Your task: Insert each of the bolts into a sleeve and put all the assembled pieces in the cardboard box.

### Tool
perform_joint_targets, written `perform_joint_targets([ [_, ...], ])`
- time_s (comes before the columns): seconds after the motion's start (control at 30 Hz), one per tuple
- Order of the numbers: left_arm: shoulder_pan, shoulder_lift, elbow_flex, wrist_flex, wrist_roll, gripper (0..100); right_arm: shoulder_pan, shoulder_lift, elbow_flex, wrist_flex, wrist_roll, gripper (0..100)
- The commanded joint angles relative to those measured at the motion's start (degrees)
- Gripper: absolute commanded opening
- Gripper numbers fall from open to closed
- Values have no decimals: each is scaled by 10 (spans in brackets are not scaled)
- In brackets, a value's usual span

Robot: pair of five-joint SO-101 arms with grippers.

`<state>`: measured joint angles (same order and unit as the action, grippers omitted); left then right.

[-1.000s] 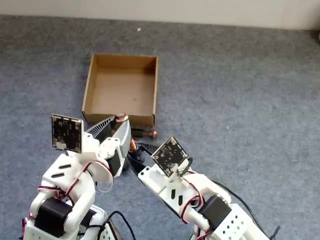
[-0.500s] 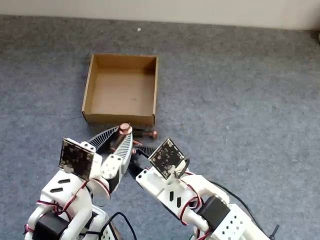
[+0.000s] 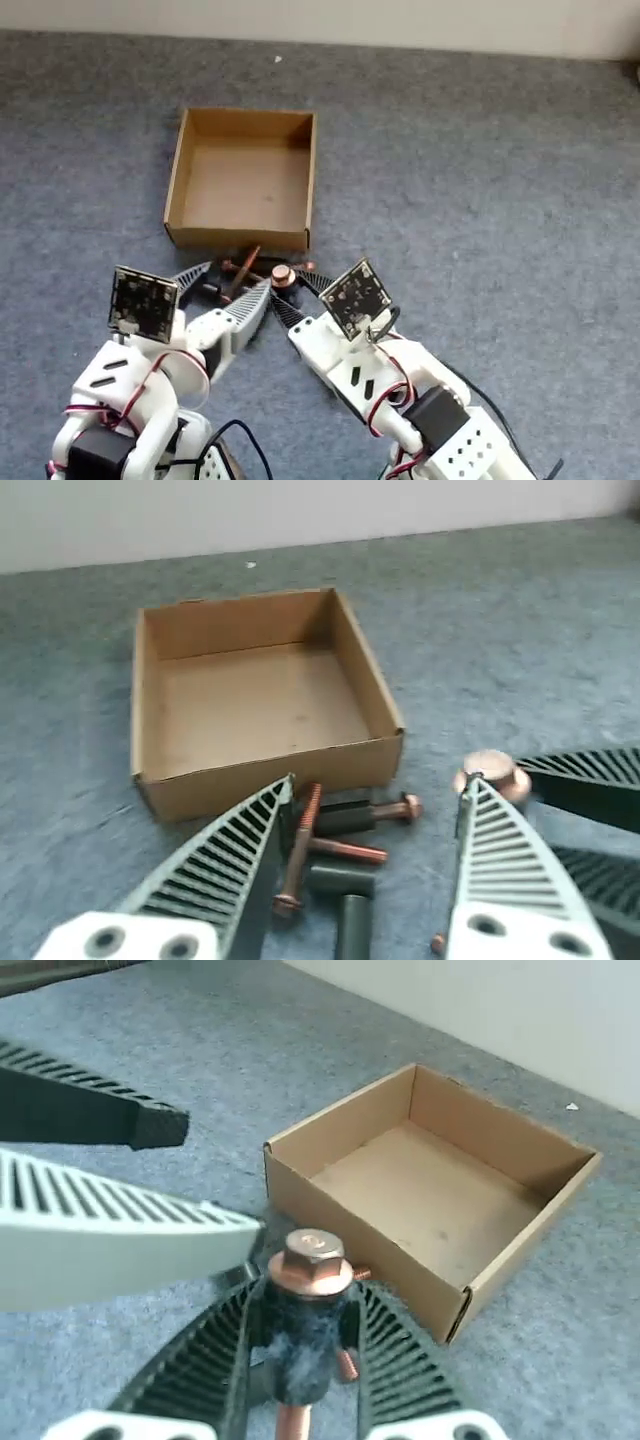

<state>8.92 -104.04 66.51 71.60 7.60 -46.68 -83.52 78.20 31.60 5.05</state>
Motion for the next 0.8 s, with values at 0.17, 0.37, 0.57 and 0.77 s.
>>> perform_joint_targets([
  [0.17,-164,0,-7,1,98,271,64,73,-122,-70,3,4],
  [0.37,-228,0,53,-3,161,270,94,277,-229,-160,3,4],
  [0.57,-259,0,132,-59,185,270,109,495,-328,-286,4,4],
  [0.77,-262,0,162,-75,181,270,110,714,-436,-376,4,4],
])
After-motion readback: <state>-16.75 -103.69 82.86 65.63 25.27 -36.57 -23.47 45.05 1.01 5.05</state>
